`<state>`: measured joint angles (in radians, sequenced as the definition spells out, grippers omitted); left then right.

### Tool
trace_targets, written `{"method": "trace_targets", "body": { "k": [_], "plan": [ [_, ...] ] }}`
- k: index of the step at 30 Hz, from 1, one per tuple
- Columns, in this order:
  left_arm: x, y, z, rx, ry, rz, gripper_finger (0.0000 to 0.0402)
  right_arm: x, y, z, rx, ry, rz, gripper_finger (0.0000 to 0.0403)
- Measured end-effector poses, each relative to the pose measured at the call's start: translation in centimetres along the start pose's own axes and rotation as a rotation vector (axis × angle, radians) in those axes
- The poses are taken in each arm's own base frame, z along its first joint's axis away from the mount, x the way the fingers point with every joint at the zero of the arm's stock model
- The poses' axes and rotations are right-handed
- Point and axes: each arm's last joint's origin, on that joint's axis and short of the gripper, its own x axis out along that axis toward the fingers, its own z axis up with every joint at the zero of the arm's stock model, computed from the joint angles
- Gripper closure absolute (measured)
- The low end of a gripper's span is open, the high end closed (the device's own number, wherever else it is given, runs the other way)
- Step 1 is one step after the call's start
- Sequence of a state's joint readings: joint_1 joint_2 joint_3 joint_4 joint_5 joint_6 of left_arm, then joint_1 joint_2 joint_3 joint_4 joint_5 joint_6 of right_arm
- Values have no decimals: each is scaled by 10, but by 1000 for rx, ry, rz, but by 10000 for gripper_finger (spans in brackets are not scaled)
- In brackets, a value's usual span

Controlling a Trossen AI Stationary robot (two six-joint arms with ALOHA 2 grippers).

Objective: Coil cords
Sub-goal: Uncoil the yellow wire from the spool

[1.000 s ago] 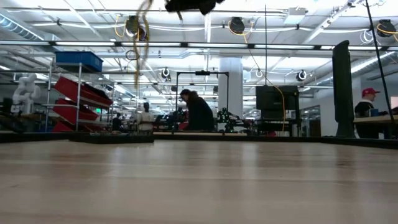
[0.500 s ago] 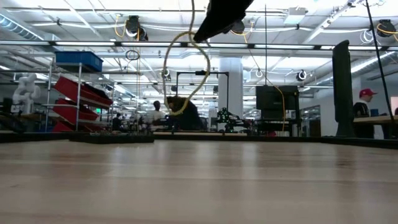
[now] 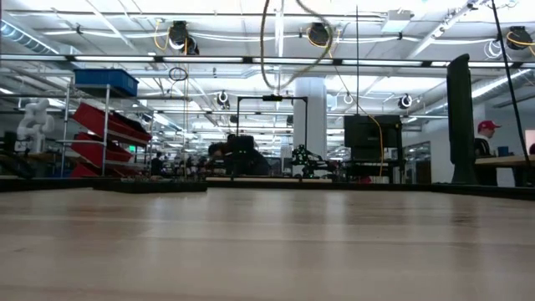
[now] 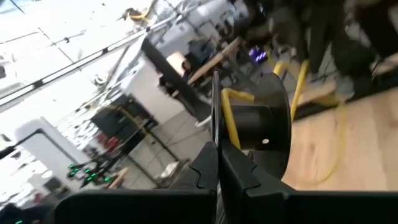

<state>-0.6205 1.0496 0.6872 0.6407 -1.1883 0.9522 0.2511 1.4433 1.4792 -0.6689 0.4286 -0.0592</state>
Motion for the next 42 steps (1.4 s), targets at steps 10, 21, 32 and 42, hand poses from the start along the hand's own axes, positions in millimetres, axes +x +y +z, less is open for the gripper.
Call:
{"method": "trace_targets", "body": {
  "k": [10,21,32,42],
  "plan": [
    [9,-3,-11,78,100,38,400,-40,36,25,-63,-306,149,403],
    [22,-4,-23,70,195,97,400,-39,69,36,-142,-458,370,403],
    [23,1,-18,24,150,97,400,10,62,10,-179,-137,326,403],
    [21,1,-16,8,124,82,400,16,51,-3,-99,17,304,348]
  ]
}}
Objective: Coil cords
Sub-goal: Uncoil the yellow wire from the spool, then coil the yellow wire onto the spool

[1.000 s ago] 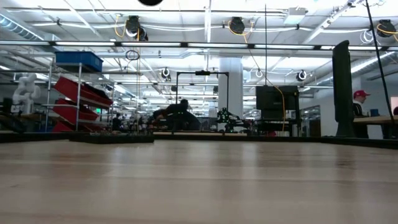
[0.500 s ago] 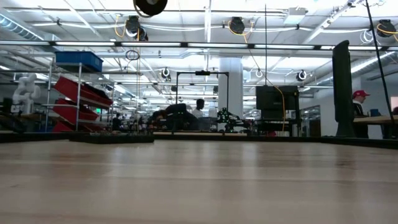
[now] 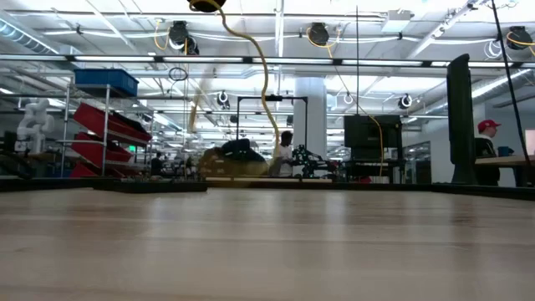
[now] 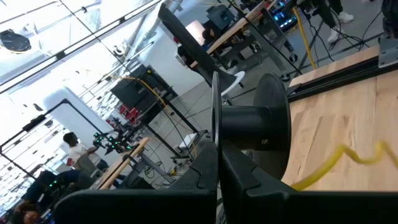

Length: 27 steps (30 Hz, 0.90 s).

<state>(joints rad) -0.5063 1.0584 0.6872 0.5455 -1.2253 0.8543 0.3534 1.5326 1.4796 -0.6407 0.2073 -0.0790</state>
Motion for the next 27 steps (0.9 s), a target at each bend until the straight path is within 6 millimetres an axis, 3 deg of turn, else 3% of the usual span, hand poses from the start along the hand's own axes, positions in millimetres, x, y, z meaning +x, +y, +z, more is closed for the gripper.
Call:
{"method": "trace_targets", "body": {
  "k": [11,18,27],
  "plan": [
    [-9,2,10,-55,-110,-54,400,2,-15,-4,37,36,-130,259],
    [-11,1,12,-57,-159,-92,400,10,-24,-2,72,-44,-144,244],
    [-11,1,12,-57,-159,-92,400,35,-39,-32,86,28,-103,242]
  ]
}}
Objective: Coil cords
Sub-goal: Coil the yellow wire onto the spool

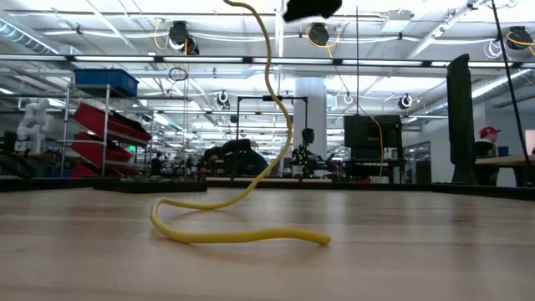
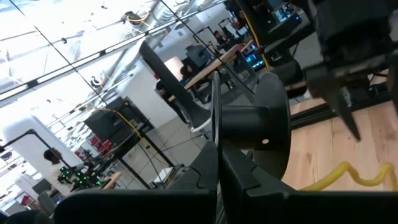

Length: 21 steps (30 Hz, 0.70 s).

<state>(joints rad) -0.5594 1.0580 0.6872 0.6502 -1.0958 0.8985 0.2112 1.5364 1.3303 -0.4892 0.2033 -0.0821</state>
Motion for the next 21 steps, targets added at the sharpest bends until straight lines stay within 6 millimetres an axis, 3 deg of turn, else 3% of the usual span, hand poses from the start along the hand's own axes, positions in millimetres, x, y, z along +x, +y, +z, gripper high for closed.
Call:
{"method": "trace_targets", "body": {
  "k": [10,16,21],
  "plan": [
    [0,0,0,3,1,0,400,20,-13,-13,99,-109,144,242],
    [0,0,0,7,0,-1,400,25,-20,-20,111,-103,131,242],
    [0,-3,2,18,-87,-75,400,29,-20,-18,131,-129,184,235]
  ]
}}
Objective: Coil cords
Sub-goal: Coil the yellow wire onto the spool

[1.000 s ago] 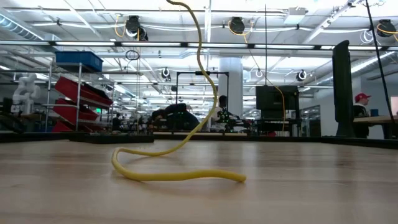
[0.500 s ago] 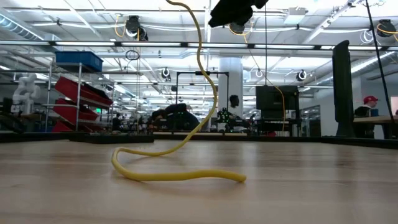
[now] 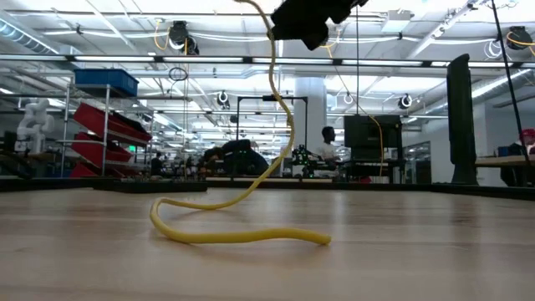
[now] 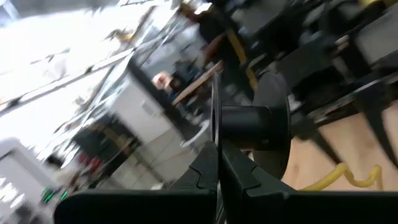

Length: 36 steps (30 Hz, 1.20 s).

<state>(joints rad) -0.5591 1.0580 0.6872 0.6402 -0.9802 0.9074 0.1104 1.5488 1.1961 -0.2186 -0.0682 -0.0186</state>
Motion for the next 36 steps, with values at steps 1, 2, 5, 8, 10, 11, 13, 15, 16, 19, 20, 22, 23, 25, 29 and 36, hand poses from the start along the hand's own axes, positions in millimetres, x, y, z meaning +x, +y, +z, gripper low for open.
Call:
{"method": "trace_targets", "body": {
  "k": [1,2,5,8,10,11,13,15,16,19,20,22,23,25,29,36],
  "plan": [
    [0,0,1,14,-18,-14,400,2,0,0,4,-1,15,228],
    [0,-1,1,31,-27,-22,400,5,1,-1,4,-5,25,220],
    [0,-4,-2,119,-16,-46,400,12,0,-3,-3,-5,43,192],
    [-2,-10,-6,257,3,-89,400,19,0,-5,-38,-4,44,175],
    [-3,-13,-7,318,8,-114,400,23,0,-6,-56,-4,43,173],
    [-3,-14,-8,329,8,-120,400,25,0,-6,-63,-13,43,175],
    [-4,-15,-7,353,4,-127,400,29,-1,-8,-76,-5,42,182],
    [-5,-15,-7,358,-2,-128,400,33,-1,-10,-84,4,43,194],
    [-6,-15,-6,365,-5,-131,400,34,-1,-11,-88,7,43,201],
    [-8,-17,-5,403,-21,-141,400,34,-1,-12,-99,13,43,232],
    [-9,-17,-4,426,-32,-149,400,34,-2,-11,-98,13,41,245],
    [-13,-20,-2,498,-74,-174,400,32,-4,-11,-95,15,36,275],
    [-15,-21,-1,538,-97,-189,400,32,-6,-11,-93,13,33,292],
    [-19,-24,1,584,-122,-204,400,31,-8,-11,-90,13,27,324],
    [-22,-25,3,610,-126,-203,400,31,-12,-12,-86,28,19,388],
    [-22,-25,2,613,-99,-189,400,30,-14,-13,-85,42,-8,398]
  ]
}}
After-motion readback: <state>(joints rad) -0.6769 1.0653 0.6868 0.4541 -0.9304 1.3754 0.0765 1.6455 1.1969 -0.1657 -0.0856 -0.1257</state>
